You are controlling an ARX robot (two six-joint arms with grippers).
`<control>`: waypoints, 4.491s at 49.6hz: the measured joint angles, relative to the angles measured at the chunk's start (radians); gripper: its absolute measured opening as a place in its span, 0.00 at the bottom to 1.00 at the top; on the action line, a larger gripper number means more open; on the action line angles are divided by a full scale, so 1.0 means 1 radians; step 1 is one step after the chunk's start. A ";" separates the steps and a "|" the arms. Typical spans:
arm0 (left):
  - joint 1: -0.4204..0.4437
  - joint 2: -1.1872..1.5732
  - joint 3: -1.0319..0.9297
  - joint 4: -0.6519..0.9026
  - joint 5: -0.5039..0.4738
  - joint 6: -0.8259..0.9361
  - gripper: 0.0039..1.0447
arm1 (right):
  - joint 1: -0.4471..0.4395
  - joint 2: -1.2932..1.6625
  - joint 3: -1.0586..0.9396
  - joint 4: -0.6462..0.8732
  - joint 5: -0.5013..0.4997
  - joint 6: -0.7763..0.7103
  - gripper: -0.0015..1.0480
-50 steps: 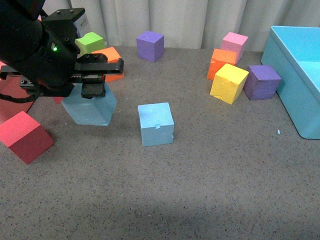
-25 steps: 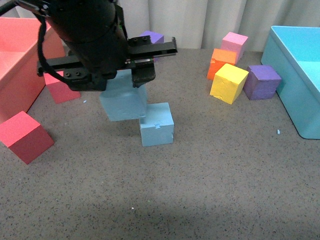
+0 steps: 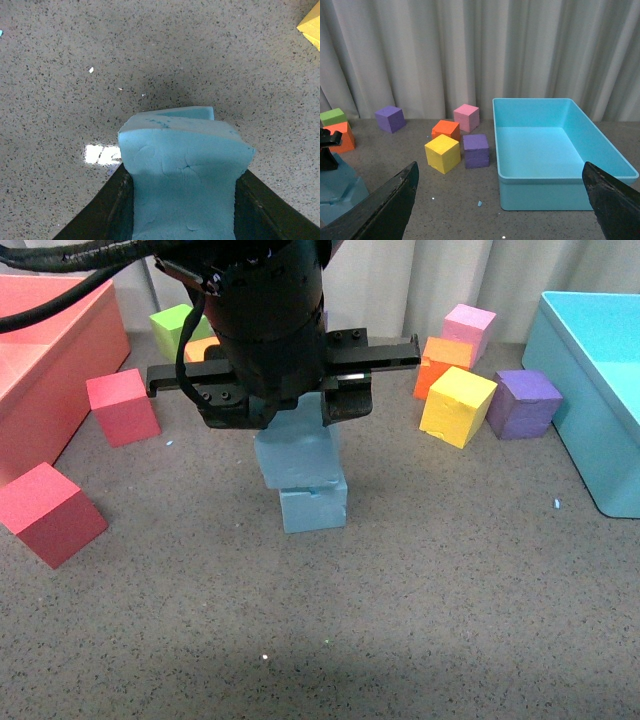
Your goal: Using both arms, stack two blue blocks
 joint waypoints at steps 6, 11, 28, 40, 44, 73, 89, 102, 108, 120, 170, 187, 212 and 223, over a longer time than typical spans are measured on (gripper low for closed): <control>-0.002 0.011 0.001 -0.002 -0.006 0.000 0.40 | 0.000 0.000 0.000 0.000 0.000 0.000 0.91; -0.004 0.018 0.009 -0.008 -0.006 -0.002 0.40 | 0.000 0.000 0.000 0.000 0.000 0.000 0.91; -0.013 0.040 0.043 -0.020 -0.008 -0.003 0.39 | 0.000 0.000 0.000 0.000 0.000 0.000 0.91; -0.023 0.051 0.053 -0.029 -0.002 -0.003 0.38 | 0.000 0.000 0.000 0.000 0.000 0.000 0.91; -0.025 0.051 0.053 -0.027 0.000 -0.004 0.39 | 0.000 0.000 0.000 0.000 0.000 0.000 0.91; 0.000 -0.075 -0.026 0.057 0.002 0.009 0.94 | 0.000 0.000 0.000 0.000 0.000 0.000 0.91; 0.092 -0.235 -0.648 1.249 -0.192 0.460 0.54 | 0.000 0.000 0.000 0.000 0.003 0.000 0.91; 0.237 -0.483 -0.974 1.532 -0.071 0.533 0.11 | 0.000 0.000 0.000 0.000 0.000 0.000 0.91; 0.283 -0.559 -1.078 1.522 -0.016 0.538 0.03 | 0.000 0.000 0.000 0.000 0.000 0.000 0.91; 0.374 -0.789 -1.211 1.437 0.067 0.545 0.03 | 0.000 0.000 0.000 0.000 0.000 0.000 0.91; 0.542 -1.598 -1.334 0.787 0.237 0.548 0.03 | 0.000 0.000 0.000 0.000 0.000 0.000 0.91; 0.542 -1.727 -1.334 0.662 0.237 0.548 0.03 | 0.000 0.000 0.000 0.000 0.000 0.000 0.91; 0.542 -1.989 -1.334 0.373 0.238 0.548 0.03 | 0.000 0.000 0.000 0.000 0.000 0.000 0.91; 0.542 -2.020 -1.334 0.362 0.237 0.548 0.09 | 0.000 0.000 0.000 0.000 0.000 0.000 0.91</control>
